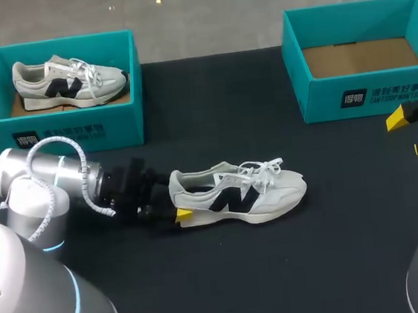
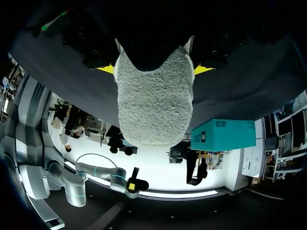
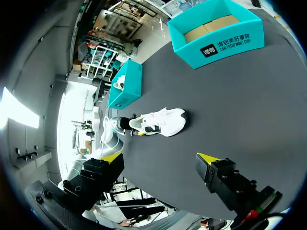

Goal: Take the shoe out of the shoebox, open the shoe tongue, remove and reinsert the insole, then place the shoe into the shoebox

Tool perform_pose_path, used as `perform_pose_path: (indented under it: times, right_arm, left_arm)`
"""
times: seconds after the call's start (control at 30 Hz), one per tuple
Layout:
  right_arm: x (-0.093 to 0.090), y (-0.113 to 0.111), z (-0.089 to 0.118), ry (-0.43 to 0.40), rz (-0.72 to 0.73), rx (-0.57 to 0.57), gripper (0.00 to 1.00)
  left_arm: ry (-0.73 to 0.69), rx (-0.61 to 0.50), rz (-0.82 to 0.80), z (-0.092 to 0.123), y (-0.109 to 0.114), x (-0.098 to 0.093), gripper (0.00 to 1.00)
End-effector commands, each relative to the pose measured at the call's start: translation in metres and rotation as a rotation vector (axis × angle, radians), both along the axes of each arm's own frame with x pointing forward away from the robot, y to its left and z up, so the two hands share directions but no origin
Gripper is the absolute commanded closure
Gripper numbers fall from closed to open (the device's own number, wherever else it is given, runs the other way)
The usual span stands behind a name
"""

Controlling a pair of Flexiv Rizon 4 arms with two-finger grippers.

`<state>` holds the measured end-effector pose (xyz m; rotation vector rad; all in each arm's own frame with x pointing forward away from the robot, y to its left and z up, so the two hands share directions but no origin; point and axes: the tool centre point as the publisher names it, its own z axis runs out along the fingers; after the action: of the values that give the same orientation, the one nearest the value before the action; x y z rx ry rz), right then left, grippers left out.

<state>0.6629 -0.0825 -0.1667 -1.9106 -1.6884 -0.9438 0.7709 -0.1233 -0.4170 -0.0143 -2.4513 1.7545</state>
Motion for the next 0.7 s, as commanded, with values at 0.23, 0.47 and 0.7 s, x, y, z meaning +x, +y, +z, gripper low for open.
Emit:
perform_pose_path:
  times: [0.23,0.47,0.7]
  right_arm:
    - [-0.0101,-0.0001,0.0006,-0.03,-0.035,-0.003,0.0]
    - [-0.0101,-0.0001,0.0006,-0.03,-0.035,-0.003,0.0]
    - [-0.0101,-0.0001,0.0006,-0.03,-0.035,-0.003,0.0]
  left_arm:
    - [-0.005,0.019,-0.006,-0.0119,-0.0036,-0.0004,1.0]
    - [-0.005,0.02,-0.005,-0.012,-0.0032,-0.0007,1.0]
    - [-0.005,0.02,-0.005,-0.012,-0.0032,-0.0007,1.0]
